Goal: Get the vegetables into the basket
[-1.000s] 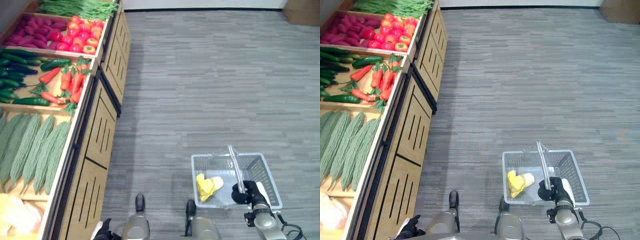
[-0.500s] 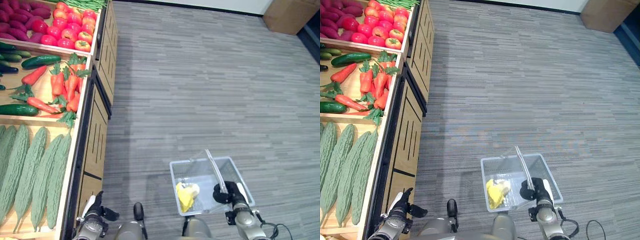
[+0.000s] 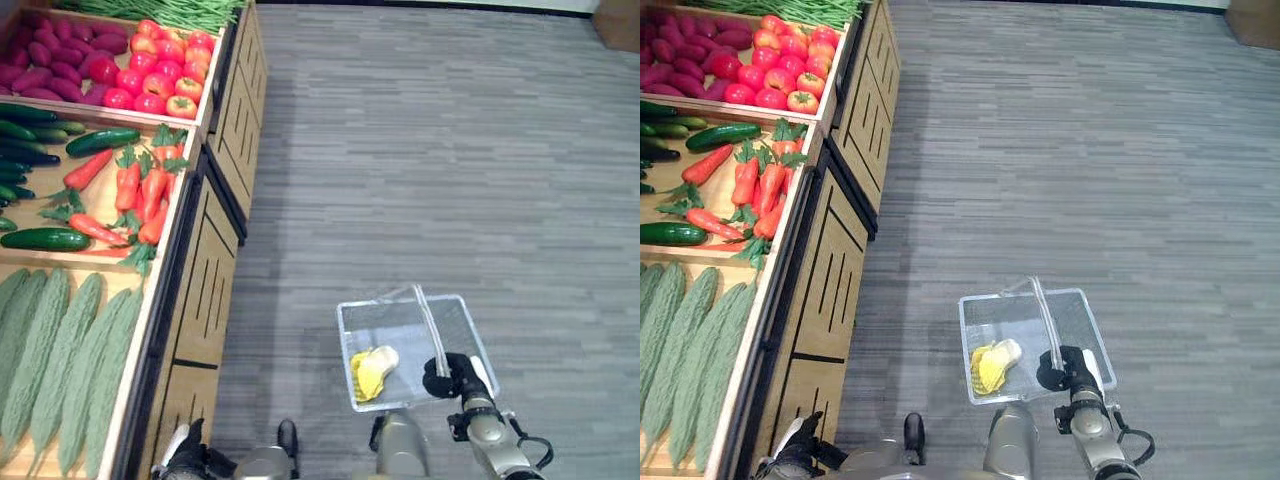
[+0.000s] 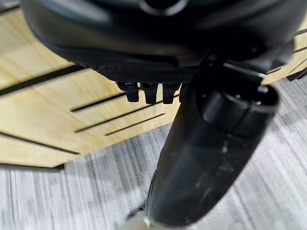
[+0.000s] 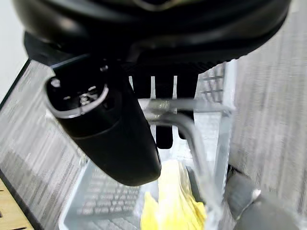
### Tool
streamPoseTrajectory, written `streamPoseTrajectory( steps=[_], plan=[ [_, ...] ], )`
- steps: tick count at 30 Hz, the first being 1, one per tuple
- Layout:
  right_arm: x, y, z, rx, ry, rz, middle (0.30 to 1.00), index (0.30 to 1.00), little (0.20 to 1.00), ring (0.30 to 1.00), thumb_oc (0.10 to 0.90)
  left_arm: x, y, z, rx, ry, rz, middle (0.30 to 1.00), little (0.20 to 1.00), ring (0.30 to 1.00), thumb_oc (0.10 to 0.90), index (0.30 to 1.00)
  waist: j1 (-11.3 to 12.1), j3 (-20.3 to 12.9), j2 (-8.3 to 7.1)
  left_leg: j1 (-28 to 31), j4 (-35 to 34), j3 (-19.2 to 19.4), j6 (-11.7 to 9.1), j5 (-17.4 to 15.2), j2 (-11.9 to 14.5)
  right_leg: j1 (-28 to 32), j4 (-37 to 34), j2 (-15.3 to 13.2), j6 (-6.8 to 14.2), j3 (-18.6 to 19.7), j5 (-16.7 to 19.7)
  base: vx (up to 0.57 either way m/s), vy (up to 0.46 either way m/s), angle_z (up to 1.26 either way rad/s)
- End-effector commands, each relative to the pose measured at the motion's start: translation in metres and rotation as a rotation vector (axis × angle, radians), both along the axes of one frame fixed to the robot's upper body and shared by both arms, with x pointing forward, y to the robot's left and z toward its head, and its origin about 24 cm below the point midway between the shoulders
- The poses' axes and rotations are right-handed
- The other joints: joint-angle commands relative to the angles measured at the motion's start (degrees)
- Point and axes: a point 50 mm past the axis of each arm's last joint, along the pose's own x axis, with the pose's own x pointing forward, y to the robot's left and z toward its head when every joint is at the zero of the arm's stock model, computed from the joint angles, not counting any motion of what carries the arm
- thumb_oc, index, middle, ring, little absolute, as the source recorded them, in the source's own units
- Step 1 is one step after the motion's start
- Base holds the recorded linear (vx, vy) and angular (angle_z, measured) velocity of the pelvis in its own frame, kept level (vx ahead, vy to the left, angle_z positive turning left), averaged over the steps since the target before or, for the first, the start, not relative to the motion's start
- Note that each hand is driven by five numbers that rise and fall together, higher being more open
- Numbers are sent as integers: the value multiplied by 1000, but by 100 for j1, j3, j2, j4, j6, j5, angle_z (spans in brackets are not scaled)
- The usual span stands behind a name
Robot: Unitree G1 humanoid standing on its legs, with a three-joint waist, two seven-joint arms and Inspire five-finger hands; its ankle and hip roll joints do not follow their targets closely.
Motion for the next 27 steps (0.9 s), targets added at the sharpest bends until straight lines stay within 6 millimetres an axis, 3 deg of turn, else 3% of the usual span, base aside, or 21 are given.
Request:
streamPoseTrajectory(
  steps=[1,2,4,6,9,11,13,16,18,21,27],
  plan=[
    [32,-36,47,-103,-255,-52,300,300,300,300,400,5,17,5,43,-22,37,1000,1000,1000,900,1000,-110,-159,-237,-183,603,-313,-189,-180,129,110,553,-241,699,-112,-487,334,-405,0],
    [32,-36,47,-104,-255,-52,300,300,300,300,400,5,17,5,43,-22,36,1000,1000,1000,900,1000,-119,-159,-231,-183,604,-323,-192,-182,135,119,551,-239,698,-125,-490,232,-318,43],
    [27,-46,50,-123,-255,-66,300,300,300,300,400,2,15,4,36,-20,33,1000,1000,1000,900,1000,-143,-215,-129,-298,887,-468,-402,182,352,220,607,10,478,-235,-791,191,-276,72],
    [26,-47,51,-127,-261,-70,300,300,300,300,400,3,14,4,32,-25,37,1000,1000,1000,900,1000,-144,-204,-112,-398,1044,-512,-472,334,387,256,592,50,435,-252,-837,127,-209,16],
    [22,-58,55,-151,-263,-95,300,300,300,300,400,9,10,5,20,-46,37,1000,1000,1000,900,1000,-146,-137,-105,-860,1985,-446,-607,663,432,457,560,148,208,-362,-1113,139,-251,2],
    [16,-65,56,-165,-259,-120,300,300,300,300,400,18,8,8,13,-81,32,1000,1000,1000,900,1000,-107,-22,-103,-1228,2265,-421,-627,919,435,665,561,218,99,-409,-1301,165,-223,16],
    [10,-73,56,-179,-250,-156,300,300,300,300,400,19,7,8,14,-81,23,1000,1000,1000,900,1000,-34,29,-151,-1729,1857,-334,-473,729,355,928,409,243,126,-479,-1401,181,-139,29],
    [8,-73,55,-188,-244,-153,300,300,300,300,400,17,6,7,20,-70,18,1000,1000,1000,900,1000,26,24,-169,-1856,1310,-304,-399,723,369,1092,333,295,161,-444,-1475,228,-8,23],
    [7,-72,55,-191,-244,-148,300,300,300,300,400,13,7,5,30,-52,20,1000,1000,1000,900,1000,108,-10,-103,-2051,595,-291,-467,1269,576,1285,262,413,181,-375,-1576,262,60,-25],
    [5,-68,49,-191,-216,-123,300,300,300,300,400,4,14,5,51,-27,15,1000,1000,1000,900,1000,193,-111,-93,-2032,133,-13,-604,1654,780,1637,199,466,247,-232,-1712,397,134,-42],
    [1,-59,40,-167,-179,-107,300,300,300,300,400,-1,20,6,70,-10,4,1000,1000,1000,900,1000,235,-258,-215,-1911,388,315,-339,1328,593,1764,416,244,376,-48,-1779,272,193,-42]
  ],
)
